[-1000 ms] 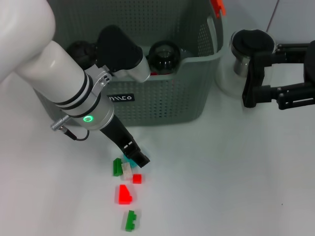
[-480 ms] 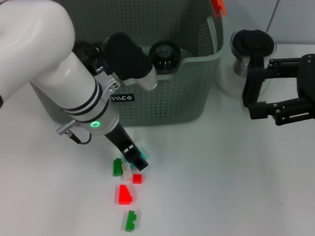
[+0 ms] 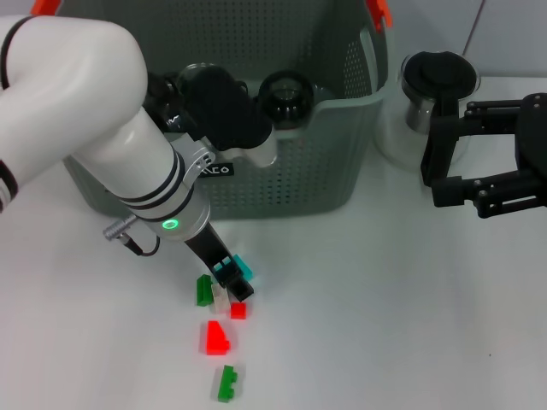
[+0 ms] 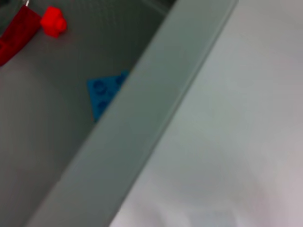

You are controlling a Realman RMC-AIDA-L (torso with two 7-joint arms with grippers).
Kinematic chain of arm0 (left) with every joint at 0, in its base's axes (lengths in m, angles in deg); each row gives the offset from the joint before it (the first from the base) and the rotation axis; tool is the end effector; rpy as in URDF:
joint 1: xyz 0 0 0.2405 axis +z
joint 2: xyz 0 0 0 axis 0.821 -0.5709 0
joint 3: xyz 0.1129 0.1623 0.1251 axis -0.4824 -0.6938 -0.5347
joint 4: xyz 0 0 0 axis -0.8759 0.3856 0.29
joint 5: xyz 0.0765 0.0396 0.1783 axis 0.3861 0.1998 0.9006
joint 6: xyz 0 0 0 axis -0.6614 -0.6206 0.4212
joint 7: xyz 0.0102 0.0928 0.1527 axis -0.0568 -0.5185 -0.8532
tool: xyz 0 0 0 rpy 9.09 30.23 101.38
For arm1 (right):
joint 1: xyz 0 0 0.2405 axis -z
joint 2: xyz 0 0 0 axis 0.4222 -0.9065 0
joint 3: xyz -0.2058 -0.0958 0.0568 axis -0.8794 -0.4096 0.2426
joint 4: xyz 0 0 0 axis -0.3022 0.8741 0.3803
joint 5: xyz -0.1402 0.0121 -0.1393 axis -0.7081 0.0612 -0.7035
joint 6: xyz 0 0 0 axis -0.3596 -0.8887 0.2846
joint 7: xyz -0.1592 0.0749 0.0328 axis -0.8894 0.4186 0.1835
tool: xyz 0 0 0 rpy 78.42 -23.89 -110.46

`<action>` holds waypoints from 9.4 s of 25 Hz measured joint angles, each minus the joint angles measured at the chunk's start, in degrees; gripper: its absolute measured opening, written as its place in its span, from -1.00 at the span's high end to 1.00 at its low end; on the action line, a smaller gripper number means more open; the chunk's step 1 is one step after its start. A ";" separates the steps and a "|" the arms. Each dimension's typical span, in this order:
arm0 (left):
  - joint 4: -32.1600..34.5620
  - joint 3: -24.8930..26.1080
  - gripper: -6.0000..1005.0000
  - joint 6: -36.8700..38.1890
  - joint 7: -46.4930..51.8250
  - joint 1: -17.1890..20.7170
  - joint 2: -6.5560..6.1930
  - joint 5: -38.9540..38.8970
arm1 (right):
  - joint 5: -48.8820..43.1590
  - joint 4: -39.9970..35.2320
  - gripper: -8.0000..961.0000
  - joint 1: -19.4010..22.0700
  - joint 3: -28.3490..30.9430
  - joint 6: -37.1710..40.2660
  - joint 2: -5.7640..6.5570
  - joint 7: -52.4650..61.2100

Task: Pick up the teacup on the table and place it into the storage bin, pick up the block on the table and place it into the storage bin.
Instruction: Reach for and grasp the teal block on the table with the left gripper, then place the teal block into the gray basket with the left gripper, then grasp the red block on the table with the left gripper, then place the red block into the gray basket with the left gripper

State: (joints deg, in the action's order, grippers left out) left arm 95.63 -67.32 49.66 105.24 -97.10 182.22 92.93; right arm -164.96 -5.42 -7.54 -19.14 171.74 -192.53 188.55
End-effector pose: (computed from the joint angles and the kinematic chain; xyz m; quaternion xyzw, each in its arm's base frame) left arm -0.1872 0.3422 -0.0935 -0.9254 -0.2535 0.2379 0.1507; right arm 0.1374 0.3044 0.0677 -0.9664 0.1303 0.2195 0.0307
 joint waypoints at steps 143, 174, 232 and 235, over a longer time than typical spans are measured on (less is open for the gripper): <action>9.53 -7.62 -0.74 9.96 -24.25 2.47 0.25 -2.64 | 1.80 13.67 -0.83 -0.88 7.25 -1.47 -0.10 -8.44; 6.05 -10.55 0.11 6.27 -24.17 1.64 0.17 -1.34 | 1.78 15.74 -0.83 -0.53 8.11 -1.53 -0.06 -10.51; -2.79 39.91 0.60 -1.02 -15.85 -10.36 -10.00 -11.12 | 1.35 16.53 -0.83 -0.98 8.63 -1.82 1.46 -11.88; -1.79 39.40 0.59 -0.30 -15.47 -10.37 -9.87 -10.41 | 1.34 16.55 -0.83 -0.97 8.90 -1.84 1.44 -12.09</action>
State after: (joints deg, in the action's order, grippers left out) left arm 93.84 -27.92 49.36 89.77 -107.47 172.35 82.52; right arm -163.62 11.14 -8.51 -10.25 169.90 -191.08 176.45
